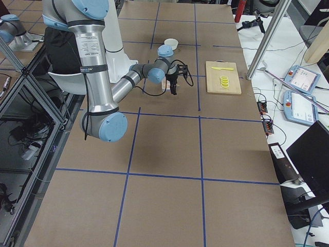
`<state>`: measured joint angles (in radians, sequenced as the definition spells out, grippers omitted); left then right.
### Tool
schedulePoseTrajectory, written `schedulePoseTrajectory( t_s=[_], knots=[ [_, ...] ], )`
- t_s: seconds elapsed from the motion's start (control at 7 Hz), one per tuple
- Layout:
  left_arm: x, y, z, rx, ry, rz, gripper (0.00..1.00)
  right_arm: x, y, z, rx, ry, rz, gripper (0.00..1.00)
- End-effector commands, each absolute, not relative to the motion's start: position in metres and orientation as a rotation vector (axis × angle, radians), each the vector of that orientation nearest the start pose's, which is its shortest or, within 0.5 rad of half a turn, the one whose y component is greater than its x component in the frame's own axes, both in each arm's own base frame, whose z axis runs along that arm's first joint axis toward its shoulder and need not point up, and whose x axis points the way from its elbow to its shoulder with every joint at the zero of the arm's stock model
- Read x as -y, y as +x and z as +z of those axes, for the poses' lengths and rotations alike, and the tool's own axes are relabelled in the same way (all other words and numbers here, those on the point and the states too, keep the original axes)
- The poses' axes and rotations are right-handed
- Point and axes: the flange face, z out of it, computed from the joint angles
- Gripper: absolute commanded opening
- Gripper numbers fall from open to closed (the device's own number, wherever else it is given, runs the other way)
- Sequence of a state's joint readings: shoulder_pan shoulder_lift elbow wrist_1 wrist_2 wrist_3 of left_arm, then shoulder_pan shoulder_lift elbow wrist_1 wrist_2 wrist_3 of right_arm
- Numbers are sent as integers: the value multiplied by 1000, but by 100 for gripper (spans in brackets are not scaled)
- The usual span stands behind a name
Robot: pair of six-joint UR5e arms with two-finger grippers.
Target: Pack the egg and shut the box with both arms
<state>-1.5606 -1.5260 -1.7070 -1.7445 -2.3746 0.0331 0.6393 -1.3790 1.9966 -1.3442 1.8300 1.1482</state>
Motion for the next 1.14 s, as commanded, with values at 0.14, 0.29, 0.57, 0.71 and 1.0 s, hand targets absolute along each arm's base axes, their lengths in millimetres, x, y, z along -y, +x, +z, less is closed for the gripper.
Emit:
schedulePoseTrajectory(
  t_s=[0.14, 0.29, 0.57, 0.71, 1.0],
  knots=[
    [486, -56, 593, -796, 261, 152, 100, 447, -262, 406, 771, 210, -3, 100],
    [485, -56, 594, -796, 258, 152, 100, 454, -204, 446, 726, 216, -59, 100],
    [485, -57, 596, -790, 256, 150, 100, 467, -92, 523, 682, 212, -120, 100],
    [485, -57, 596, -788, 256, 150, 100, 475, -24, 573, 684, 215, -160, 100],
    [483, -57, 598, -787, 251, 148, 100, 467, 46, 635, 693, 124, -168, 100]
  ],
)
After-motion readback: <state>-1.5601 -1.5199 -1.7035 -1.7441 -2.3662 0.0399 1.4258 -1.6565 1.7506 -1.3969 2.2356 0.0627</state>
